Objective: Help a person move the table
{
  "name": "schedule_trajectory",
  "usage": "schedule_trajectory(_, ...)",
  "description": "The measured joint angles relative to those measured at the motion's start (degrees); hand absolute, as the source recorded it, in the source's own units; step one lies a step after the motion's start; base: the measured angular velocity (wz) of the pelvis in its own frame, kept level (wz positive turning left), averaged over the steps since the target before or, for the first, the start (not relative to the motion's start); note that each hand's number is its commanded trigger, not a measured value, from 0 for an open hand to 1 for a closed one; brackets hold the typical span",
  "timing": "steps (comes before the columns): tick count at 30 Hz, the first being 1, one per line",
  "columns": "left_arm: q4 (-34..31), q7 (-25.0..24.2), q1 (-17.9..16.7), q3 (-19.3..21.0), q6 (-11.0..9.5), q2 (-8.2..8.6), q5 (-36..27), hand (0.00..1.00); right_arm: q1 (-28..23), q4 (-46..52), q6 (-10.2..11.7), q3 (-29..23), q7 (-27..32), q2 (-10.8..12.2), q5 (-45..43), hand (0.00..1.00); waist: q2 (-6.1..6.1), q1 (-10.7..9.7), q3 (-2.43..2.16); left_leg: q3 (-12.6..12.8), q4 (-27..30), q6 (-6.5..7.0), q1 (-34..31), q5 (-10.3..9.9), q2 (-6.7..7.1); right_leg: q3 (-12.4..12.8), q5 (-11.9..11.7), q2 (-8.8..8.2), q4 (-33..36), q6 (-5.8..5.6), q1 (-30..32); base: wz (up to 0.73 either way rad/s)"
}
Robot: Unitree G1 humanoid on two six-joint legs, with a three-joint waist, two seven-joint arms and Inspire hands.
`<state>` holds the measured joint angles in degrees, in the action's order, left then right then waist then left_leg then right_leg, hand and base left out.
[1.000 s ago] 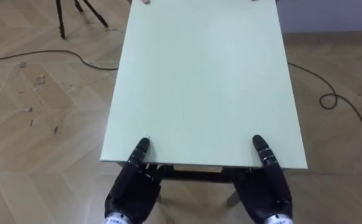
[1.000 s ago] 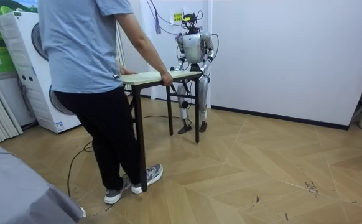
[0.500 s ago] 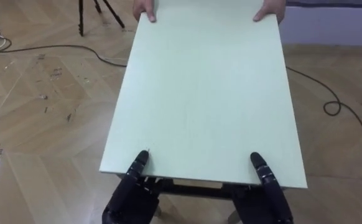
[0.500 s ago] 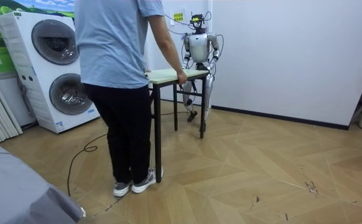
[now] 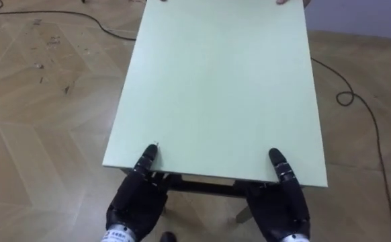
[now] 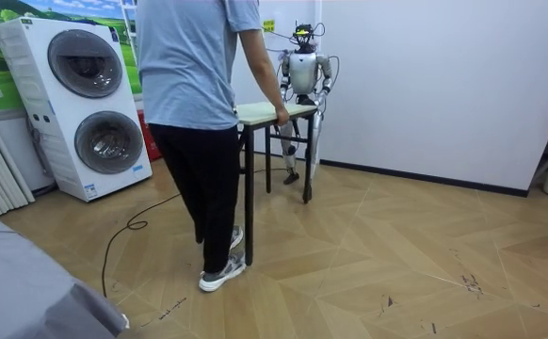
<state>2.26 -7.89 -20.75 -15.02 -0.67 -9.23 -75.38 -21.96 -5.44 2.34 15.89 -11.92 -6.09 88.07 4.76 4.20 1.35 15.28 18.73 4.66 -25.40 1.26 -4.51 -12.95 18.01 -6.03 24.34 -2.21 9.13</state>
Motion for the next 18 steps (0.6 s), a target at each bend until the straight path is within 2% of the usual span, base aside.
schedule_trajectory(1,0.01,-0.05,-0.21,0.03,-0.1,-0.13,0.11,1.0,-0.03,-0.31,0.0,0.24,-0.16,0.04,0.07,1.0,-0.05,0.37,-0.03,-0.08,-0.49,-0.37,0.24,0.6,-0.24,0.11,-0.55,0.74,-0.91,0.44,-0.2,-0.23)
schedule_trajectory(3,0.02,-0.84,-1.44,0.05,-0.26,-0.44,0.74,1.0,-1.1,-0.7,0.0,0.82,-0.7,0.2,0.34,1.0,-0.32,0.69,-0.06,-1.33,-3.28,-1.47,1.38,3.5,-1.29,-0.39,-2.29,2.95,-3.08,1.78,-0.88,-0.05)
schedule_trajectory(4,0.02,-1.05,-1.73,-0.04,-0.28,-0.42,0.91,1.0,-1.54,-0.71,0.0,0.82,-0.87,0.2,0.37,1.0,-0.53,0.76,-0.07,-1.29,-3.84,-1.62,1.58,4.22,-1.73,-0.33,-2.58,3.63,-3.42,2.11,-0.97,0.0)
schedule_trajectory(5,0.03,-1.43,-2.23,-0.54,-0.62,-0.51,1.13,1.0,-2.01,-0.7,0.05,1.06,-0.94,0.16,0.65,1.0,-0.84,1.31,-0.01,-1.36,-5.64,-2.31,2.3,5.85,-2.36,-0.13,-3.26,4.65,-4.0,2.98,-0.9,-0.14)
schedule_trajectory(6,0.02,-1.52,-2.4,-0.79,-0.83,-0.73,1.04,1.0,-2.23,-0.69,0.37,1.48,-0.94,-0.06,0.97,1.0,-1.43,2.21,0.0,-1.67,-8.1,-3.61,3.2,8.04,-3.1,-0.18,-4.14,5.78,-4.86,4.23,-0.78,-0.23)
schedule_trajectory(7,0.02,-1.53,-2.38,-0.87,-0.89,-0.78,1.04,1.0,-2.32,-0.64,0.68,1.78,-0.94,-0.14,1.19,1.0,-1.65,2.61,-0.03,-1.71,-9.6,-5.14,3.67,9.19,-3.44,-0.18,-4.65,6.34,-5.26,4.82,-0.58,-0.16)
schedule_trajectory(8,0.04,-1.6,-2.29,-0.85,-1.31,-0.71,1.06,1.0,-2.34,-0.6,0.93,1.98,-1.1,-0.22,1.43,1.0,-2.13,2.76,-0.01,-2.57,-11.7,-8.8,4.14,11.16,-3.88,-1.25,-5.89,6.53,-6.34,5.93,-0.12,-0.19)
schedule_trajectory(9,0.23,-1.84,-2.49,-0.73,-1.51,-0.52,1.08,1.0,-2.35,-0.67,0.96,1.92,-1.18,-0.24,1.49,1.0,-2.24,3.15,0.18,-3.63,-7.0,-6.54,3.93,8.07,-3.92,-2.7,-6.51,5.78,-6.38,6.63,0.15,-0.59)
schedule_trajectory(10,0.27,-2.46,-3.52,-0.71,-1.65,-0.44,0.39,1.0,-2.23,-0.77,0.93,2.22,-1.17,-0.63,1.14,1.0,-2.17,4.66,0.14,-3.51,2.25,-5.04,3.92,0.57,-3.9,-5.22,-6.85,4.19,-6.45,6.84,0.12,-0.83)
schedule_trajectory(11,0.27,-2.97,-4.13,-0.71,-1.8,-0.42,-0.59,1.0,-1.91,-0.77,0.93,2.67,-1.17,-1.15,1.11,1.0,-2.34,5.34,0.11,-3.46,7.2,-5.34,4.04,-3.17,-3.92,-6.48,-6.97,3.61,-6.6,7.01,0.11,-1.08)
schedule_trajectory(12,0.29,-4.17,-5.28,-0.72,-2.04,-0.42,-1.73,1.0,-1.12,-0.78,0.75,3.4,-1.16,-2.39,1.1,1.0,-3.11,5.83,0.21,-4.22,16.24,-6.71,4.1,-8.36,-3.88,-9.19,-7.73,2.95,-7.11,6.94,-0.1,-0.74)
schedule_trajectory(13,0.28,-4.69,-5.83,-0.8,-2.07,-0.43,-2.26,1.0,-0.84,-0.78,0.69,3.68,-1.14,-2.85,1.1,1.0,-3.73,5.71,0.19,-4.91,20.2,-7.07,4.1,-10.17,-3.93,-10.6,-8.27,2.96,-7.37,6.87,-0.3,-0.63)
schedule_trajectory(14,0.24,-5.37,-6.84,-0.92,-1.88,-0.39,-2.72,1.0,-0.75,-0.75,0.54,3.66,-1.11,-3.37,0.81,1.0,-5.15,5.37,0.16,-6.39,27.08,-6.97,4.58,-12.99,-3.95,-13.38,-8.76,3.18,-7.37,7.2,-0.49,-0.27)
schedule_trajectory(15,0.18,-5.7,-7.68,-0.89,-1.77,-0.18,-2.7,1.0,-0.77,-0.76,0.24,3.58,-1.01,-3.46,0.48,1.0,-5.99,5.02,0.04,-6.71,31.64,-6.38,6.37,-14.63,-4.28,-15.79,-8.6,3.23,-7.26,7.18,-0.53,-0.15)
schedule_trajectory(16,-0.02,-5.77,-7.95,-0.86,-1.72,-0.21,-2.7,1.0,-0.76,-0.7,-0.04,3.43,-1.01,-3.53,0.32,1.0,-6.3,4.76,0.01,-6.61,33.2,-6.19,7.88,-15.02,-4.23,-17.03,-8.59,3.22,-7.27,7.19,-0.5,0.12)
schedule_trajectory(18,-0.44,-5.5,-7.66,-0.83,-1.67,-0.24,-2.61,1.0,-0.54,-0.54,-0.08,3.04,-1.34,-3.39,-0.16,1.0,-7.21,2.36,0.03,-6.52,32.01,-6.41,15.04,-16.42,-4.81,-21.11,-8.57,3.16,-7.02,7.37,0.28,0.59)
